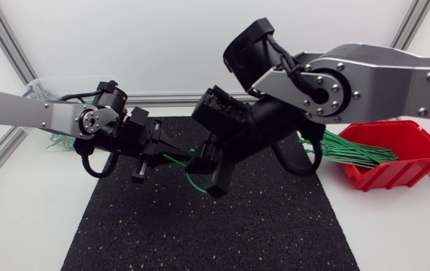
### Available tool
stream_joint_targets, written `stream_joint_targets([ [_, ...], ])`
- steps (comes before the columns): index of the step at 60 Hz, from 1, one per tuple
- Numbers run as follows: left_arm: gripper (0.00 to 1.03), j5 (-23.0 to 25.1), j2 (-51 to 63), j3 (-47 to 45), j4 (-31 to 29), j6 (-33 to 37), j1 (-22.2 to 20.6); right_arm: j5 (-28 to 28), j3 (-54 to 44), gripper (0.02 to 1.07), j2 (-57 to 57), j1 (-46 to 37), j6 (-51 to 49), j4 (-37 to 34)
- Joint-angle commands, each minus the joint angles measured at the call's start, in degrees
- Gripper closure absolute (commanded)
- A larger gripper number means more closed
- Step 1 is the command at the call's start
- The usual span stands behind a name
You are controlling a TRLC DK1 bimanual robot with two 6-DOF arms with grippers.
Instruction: Take a green cable tie from the red box, thread the tail through the head to close it, then place it in the transparent bin on the left.
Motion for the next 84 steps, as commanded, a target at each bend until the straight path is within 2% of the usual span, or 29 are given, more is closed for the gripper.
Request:
stream_joint_targets([
  [1,1.0,-0.3,-2.1,-2.8,2.6,-6.9,-1.0,0.2,1.5,1.02,-1.8,0.3,-0.1,-1.5],
  [9,1.0,0.2,-2.1,-4.6,3.6,-8.7,-2.4,-0.6,2.2,1.02,-3.7,1.4,0.8,-4.8],
  [18,1.0,4.6,-2.9,-7.9,8.0,-13.8,-2.5,-0.5,2.6,1.02,-5.4,0.4,3.3,-5.7],
  [22,1.0,4.9,-2.9,-8.8,9.8,-15.2,-2.5,-0.3,3.5,1.02,-4.6,-0.6,6.3,-7.0],
  [25,1.0,5.7,-2.9,-9.8,12.4,-17.4,-2.4,-1.4,5.0,1.02,-2.4,-0.6,7.2,-10.4],
  [33,1.0,6.5,-2.8,-11.9,20.0,-23.7,-2.5,-4.3,5.9,1.02,-0.8,-1.3,10.6,-12.2],
  [46,1.0,6.4,-3.2,-14.7,32.0,-34.4,-2.7,-4.6,4.9,1.02,-3.7,0.1,12.8,-10.7],
  [54,1.0,6.3,-3.2,-17.2,42.0,-42.5,-2.9,-1.1,3.4,1.02,-5.6,1.1,12.8,-7.7],
  [62,1.0,6.2,-2.9,-17.3,42.6,-44.0,-3.1,-0.3,4.1,1.02,-5.4,0.9,14.5,-7.9],
  [65,1.0,6.1,-2.9,-17.3,42.8,-44.8,-3.1,-2.8,4.9,1.02,-4.2,-0.3,14.8,-8.9],
  [69,1.0,6.1,-2.8,-17.3,43.5,-45.9,-3.3,-6.7,7.6,1.02,-1.5,-3.2,15.3,-13.7],
  [73,1.0,6.1,-2.8,-17.4,44.0,-46.3,-3.1,-11.7,8.0,1.02,-0.6,-3.9,15.6,-13.9],
  [76,1.0,6.1,-2.8,-17.3,44.4,-47.1,-3.0,-11.3,8.3,1.02,-0.6,-4.1,16.7,-13.9],
  [81,1.0,6.1,-2.8,-17.4,45.4,-48.1,-3.0,-6.4,7.1,1.02,-3.1,-2.8,18.7,-10.5],
  [84,1.0,6.1,-2.8,-17.3,45.9,-48.9,-3.0,-6.4,6.7,1.02,-4.2,-1.9,19.0,-9.3],
])
